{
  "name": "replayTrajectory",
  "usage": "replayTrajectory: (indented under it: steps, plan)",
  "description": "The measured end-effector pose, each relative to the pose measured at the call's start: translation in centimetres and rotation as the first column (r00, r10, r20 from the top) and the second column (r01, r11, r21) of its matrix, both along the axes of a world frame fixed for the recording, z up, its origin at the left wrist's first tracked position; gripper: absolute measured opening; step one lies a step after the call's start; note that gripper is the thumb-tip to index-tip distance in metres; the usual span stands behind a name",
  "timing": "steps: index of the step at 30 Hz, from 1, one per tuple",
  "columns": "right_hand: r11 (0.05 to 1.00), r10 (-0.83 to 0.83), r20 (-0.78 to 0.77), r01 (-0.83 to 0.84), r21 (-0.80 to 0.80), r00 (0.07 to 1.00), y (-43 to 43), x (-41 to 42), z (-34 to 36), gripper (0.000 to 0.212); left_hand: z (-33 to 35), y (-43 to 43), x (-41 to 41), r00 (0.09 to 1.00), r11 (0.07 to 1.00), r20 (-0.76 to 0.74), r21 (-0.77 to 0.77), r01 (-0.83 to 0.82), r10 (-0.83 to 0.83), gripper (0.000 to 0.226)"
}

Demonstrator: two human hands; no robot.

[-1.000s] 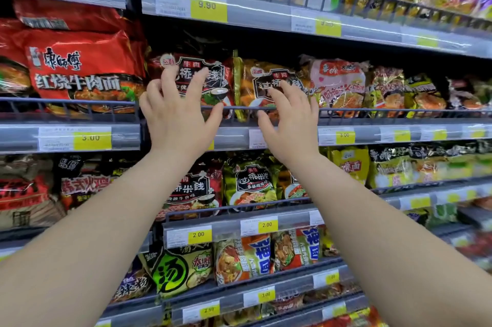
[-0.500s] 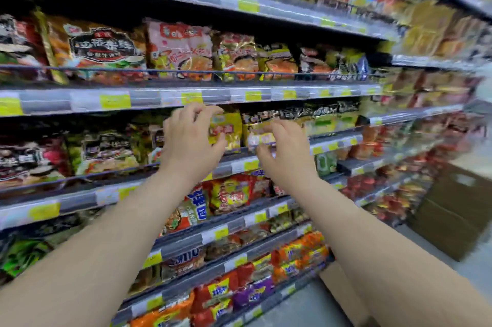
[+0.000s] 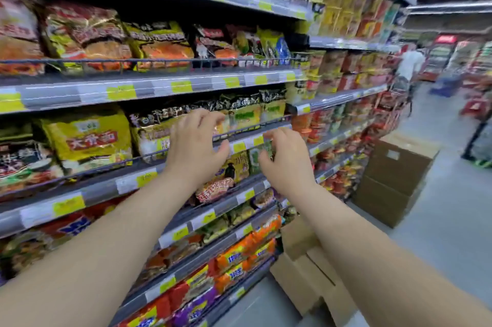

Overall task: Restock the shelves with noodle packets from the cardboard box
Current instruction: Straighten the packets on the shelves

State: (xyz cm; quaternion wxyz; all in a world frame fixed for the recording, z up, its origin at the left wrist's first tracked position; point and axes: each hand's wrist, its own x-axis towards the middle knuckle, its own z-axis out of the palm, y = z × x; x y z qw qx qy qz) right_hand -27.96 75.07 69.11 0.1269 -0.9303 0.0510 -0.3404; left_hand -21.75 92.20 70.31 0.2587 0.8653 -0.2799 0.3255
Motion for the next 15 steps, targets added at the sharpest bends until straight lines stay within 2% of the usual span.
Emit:
replayTrajectory:
  steps: [8, 15]
  plan:
    - [0.995, 0.038, 0.061, -0.043, 0.085, 0.997, -7.9, 10.9, 2.6, 0.034, 2.7, -8.2, 10.5, 1.000, 1.000, 0.021, 0.008, 0.017, -0.017, 0.041]
    - [0.979, 0.054, 0.068, -0.067, 0.193, 0.996, -16.1, 17.7, 3.6, 0.036, 4.6, -16.2, 16.3, 0.999, 0.998, 0.041, 0.060, -0.014, 0.012, 0.040]
